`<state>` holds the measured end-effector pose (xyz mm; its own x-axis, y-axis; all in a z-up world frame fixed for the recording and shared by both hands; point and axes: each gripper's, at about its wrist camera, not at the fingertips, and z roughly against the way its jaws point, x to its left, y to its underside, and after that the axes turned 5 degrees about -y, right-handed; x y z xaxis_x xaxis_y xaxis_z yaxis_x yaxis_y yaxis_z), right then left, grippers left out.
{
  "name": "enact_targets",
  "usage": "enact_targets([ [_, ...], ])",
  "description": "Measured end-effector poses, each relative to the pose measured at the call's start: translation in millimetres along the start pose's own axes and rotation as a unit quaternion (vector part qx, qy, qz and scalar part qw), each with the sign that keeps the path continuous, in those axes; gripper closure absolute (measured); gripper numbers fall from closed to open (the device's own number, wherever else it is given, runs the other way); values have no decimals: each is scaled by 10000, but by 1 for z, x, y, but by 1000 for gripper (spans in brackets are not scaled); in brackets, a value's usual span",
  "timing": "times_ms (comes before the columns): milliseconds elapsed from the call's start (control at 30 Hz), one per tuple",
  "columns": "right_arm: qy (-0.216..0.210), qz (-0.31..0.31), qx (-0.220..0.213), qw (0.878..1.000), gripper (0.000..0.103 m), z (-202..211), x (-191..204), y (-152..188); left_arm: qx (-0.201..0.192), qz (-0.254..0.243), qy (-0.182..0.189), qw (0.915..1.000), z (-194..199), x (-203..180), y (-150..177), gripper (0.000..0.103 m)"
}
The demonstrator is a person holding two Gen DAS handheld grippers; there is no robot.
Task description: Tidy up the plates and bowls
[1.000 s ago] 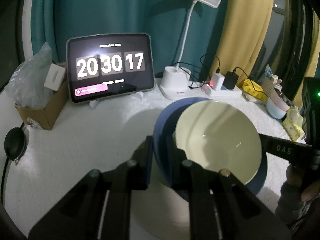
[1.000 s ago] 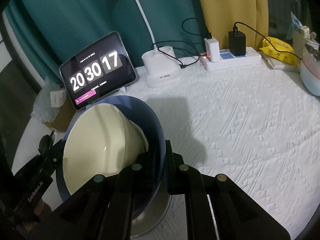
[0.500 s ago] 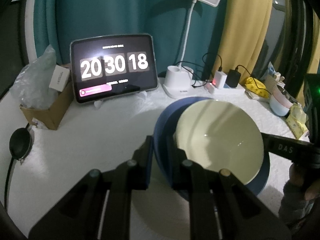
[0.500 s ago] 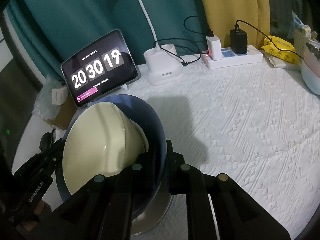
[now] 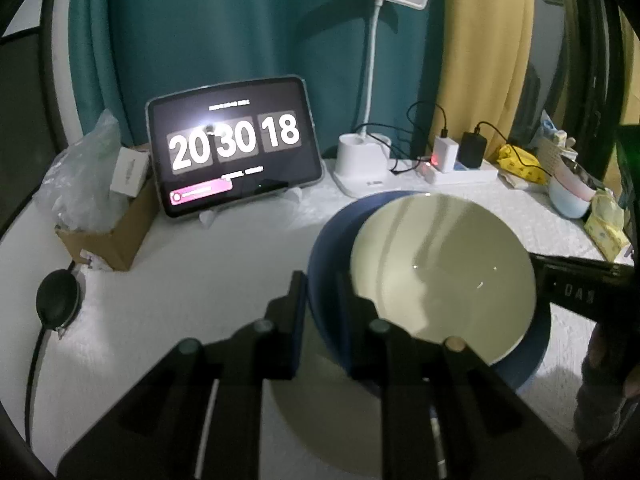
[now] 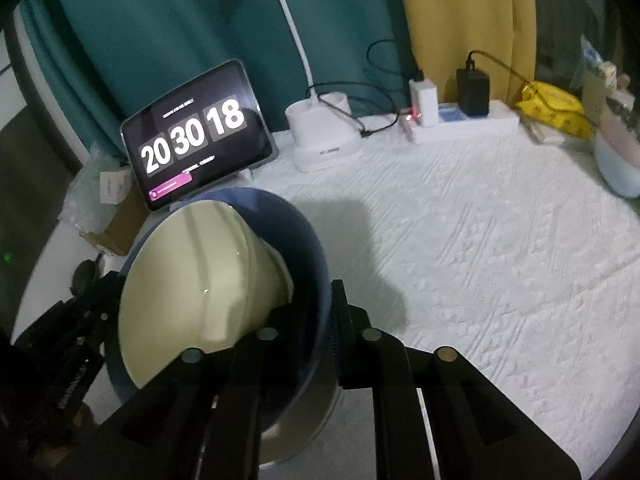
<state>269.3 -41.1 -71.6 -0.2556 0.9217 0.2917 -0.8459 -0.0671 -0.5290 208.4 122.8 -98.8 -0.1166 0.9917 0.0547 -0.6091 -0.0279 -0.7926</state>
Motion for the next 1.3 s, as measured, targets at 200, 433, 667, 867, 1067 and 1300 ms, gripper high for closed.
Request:
enact_targets([
  [200, 429, 264, -34, 9987, 66, 4, 1, 2, 14, 5, -56, 10000, 3, -1, 3, 87],
  [433, 458, 260, -4, 9986, 51, 11, -3, 8, 11, 40, -126, 9999, 11, -5, 10, 85],
  [667, 451, 306, -21, 9985, 48, 21, 0, 15, 4, 173, -82, 9998, 20, -4, 14, 84],
  [867, 449, 315, -102, 9984, 48, 33, 1, 21, -58, 226, -69, 9997, 32, -4, 18, 71],
  [1067, 437, 336, -188, 9983, 47, 47, 2, 28, -150, 273, 120, 9994, 48, -8, 24, 60],
  [1300, 493, 361, -235, 9979, 47, 63, 2, 37, -272, 235, 203, 9991, 68, -18, 29, 51],
])
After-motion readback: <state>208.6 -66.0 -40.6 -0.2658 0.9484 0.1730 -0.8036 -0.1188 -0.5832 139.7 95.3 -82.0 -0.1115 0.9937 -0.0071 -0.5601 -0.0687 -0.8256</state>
